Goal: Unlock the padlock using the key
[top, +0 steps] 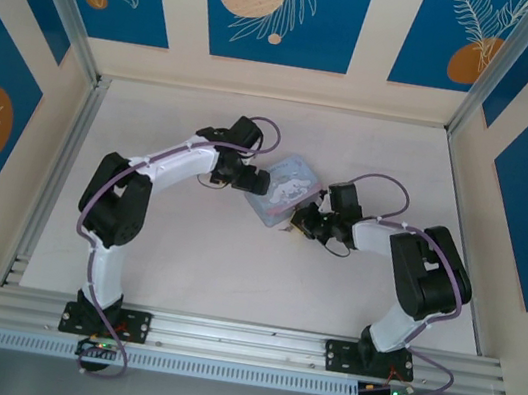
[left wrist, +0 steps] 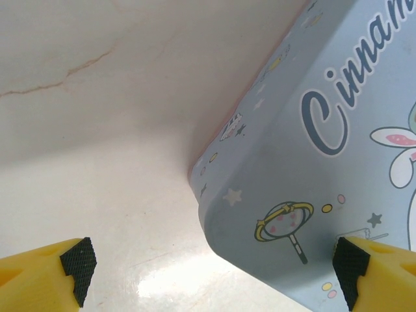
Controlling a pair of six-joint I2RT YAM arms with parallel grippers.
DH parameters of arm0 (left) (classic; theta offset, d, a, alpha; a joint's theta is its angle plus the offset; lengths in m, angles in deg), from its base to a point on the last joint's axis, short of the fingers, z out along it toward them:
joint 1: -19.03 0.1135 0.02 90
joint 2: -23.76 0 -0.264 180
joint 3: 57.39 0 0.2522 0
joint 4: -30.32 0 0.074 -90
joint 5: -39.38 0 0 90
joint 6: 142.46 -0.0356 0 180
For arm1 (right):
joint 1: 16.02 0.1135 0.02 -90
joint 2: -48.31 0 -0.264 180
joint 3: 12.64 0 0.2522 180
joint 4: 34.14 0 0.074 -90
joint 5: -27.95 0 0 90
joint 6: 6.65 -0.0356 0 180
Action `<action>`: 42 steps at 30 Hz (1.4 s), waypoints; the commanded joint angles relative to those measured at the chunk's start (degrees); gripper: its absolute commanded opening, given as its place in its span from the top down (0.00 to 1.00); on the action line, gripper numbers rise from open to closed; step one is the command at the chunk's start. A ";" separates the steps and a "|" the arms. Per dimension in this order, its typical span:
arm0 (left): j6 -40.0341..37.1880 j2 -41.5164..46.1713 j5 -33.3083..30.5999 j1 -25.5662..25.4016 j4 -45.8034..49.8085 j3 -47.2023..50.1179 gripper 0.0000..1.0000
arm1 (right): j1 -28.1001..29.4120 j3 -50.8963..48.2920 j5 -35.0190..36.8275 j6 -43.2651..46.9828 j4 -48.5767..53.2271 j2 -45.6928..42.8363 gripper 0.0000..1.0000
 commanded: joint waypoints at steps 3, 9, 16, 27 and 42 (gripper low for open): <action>-0.39 1.91 0.88 -0.65 2.80 1.56 0.05 | -0.08 0.05 1.64 2.57 3.53 -0.21 1.00; -0.27 1.82 1.14 -0.83 2.59 1.65 0.05 | 0.50 -1.16 3.08 2.30 1.69 0.06 0.92; 0.01 1.64 1.66 -0.86 2.06 1.74 0.05 | 1.13 -5.88 5.85 0.86 -3.85 -2.04 0.78; 0.01 1.29 2.50 -0.92 1.40 1.72 0.05 | 1.74 -12.72 9.77 0.04 -12.14 -4.69 0.60; -0.33 1.02 3.07 -0.82 1.01 1.74 0.05 | 2.62 -14.62 10.77 -1.29 -15.66 -2.26 0.77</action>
